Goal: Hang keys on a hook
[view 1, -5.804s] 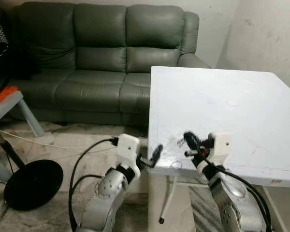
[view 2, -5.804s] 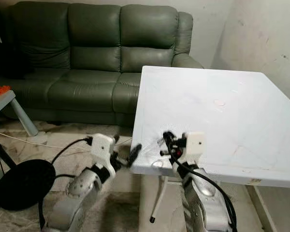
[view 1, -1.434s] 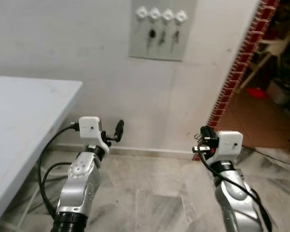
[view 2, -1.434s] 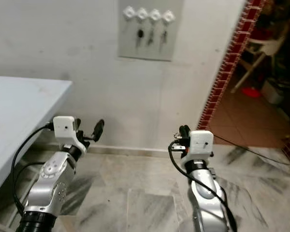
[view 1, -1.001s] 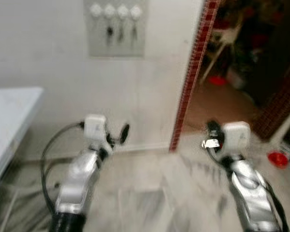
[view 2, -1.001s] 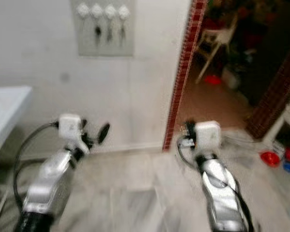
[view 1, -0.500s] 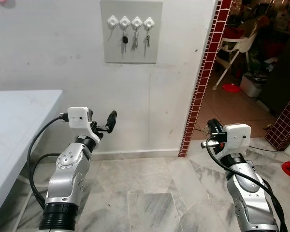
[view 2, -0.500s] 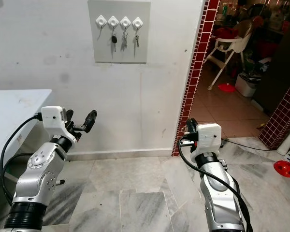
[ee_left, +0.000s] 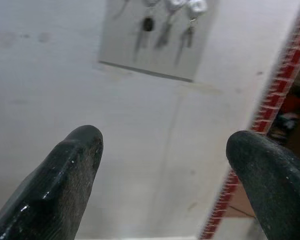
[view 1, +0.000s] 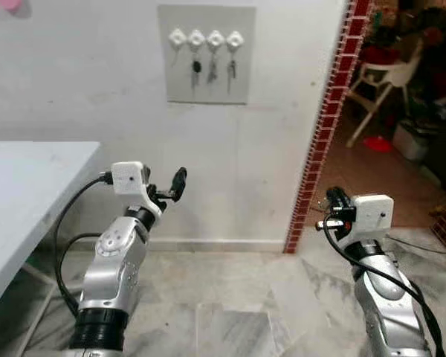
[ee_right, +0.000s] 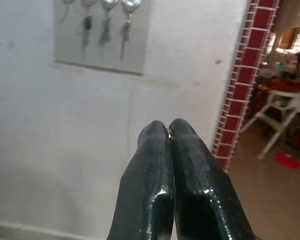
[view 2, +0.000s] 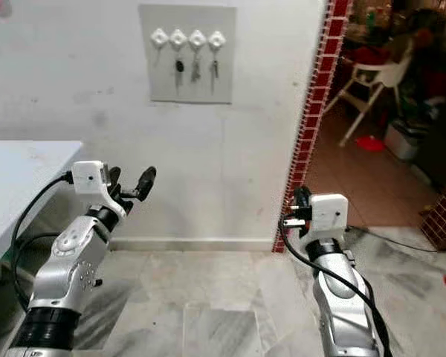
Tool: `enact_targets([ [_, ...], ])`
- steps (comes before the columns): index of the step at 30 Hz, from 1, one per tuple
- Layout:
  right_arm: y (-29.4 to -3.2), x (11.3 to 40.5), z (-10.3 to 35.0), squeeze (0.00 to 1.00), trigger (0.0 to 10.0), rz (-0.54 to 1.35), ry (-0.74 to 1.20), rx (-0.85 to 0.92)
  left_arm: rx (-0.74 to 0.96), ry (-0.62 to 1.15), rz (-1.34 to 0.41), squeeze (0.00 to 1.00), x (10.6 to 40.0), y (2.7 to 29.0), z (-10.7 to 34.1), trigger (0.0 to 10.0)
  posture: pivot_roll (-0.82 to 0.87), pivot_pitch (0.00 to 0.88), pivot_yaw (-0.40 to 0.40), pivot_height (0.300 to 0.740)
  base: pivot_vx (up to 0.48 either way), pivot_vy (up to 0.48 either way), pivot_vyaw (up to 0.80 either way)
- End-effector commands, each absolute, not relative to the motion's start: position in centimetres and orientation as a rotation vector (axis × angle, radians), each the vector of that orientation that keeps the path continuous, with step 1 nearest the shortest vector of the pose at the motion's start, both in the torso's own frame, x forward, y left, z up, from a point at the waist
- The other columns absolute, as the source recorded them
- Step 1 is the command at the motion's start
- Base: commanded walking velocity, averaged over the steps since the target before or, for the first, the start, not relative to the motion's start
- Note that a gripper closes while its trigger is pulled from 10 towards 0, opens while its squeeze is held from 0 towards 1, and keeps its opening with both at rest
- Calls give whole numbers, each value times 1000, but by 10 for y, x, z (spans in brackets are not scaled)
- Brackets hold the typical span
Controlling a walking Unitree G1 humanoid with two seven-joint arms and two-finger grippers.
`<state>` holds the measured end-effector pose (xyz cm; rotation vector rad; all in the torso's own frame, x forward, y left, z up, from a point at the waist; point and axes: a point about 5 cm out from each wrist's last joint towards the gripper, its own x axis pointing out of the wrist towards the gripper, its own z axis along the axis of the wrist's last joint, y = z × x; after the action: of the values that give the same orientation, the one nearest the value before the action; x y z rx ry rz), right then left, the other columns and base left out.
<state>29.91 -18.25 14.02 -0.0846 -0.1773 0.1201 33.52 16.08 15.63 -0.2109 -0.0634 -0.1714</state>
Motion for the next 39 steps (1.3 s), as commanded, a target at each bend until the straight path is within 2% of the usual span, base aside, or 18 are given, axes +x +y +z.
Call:
enact_targets([
  [1, -190, 298, 144, 0, 10000, 99, -191, -92, -220, -68, -189, 0, 338, 153, 159, 10000, 16, 0, -15, 740, 345, 0, 0],
  [11, -191, 298, 143, 0, 10000, 106, -189, -97, -233, -66, -192, 0, 338, 151, 159, 10000, 14, 0, -18, 740, 344, 0, 0],
  [16, -191, 298, 143, 0, 10000, 112, -189, -100, -238, -65, -195, 0, 338, 150, 158, 10000, 13, 0, -19, 740, 319, 256, 0],
  [20, -192, 297, 143, 0, 10000, 115, -188, -103, -242, -61, -197, 0, 338, 149, 157, 10000, 12, 0, -22, 740, 268, 362, 0],
  [39, -193, 297, 144, 0, 10000, 123, -189, -110, -205, -54, -205, 0, 338, 146, 156, 10000, 11, 0, -27, 740, 14, 427, 0],
])
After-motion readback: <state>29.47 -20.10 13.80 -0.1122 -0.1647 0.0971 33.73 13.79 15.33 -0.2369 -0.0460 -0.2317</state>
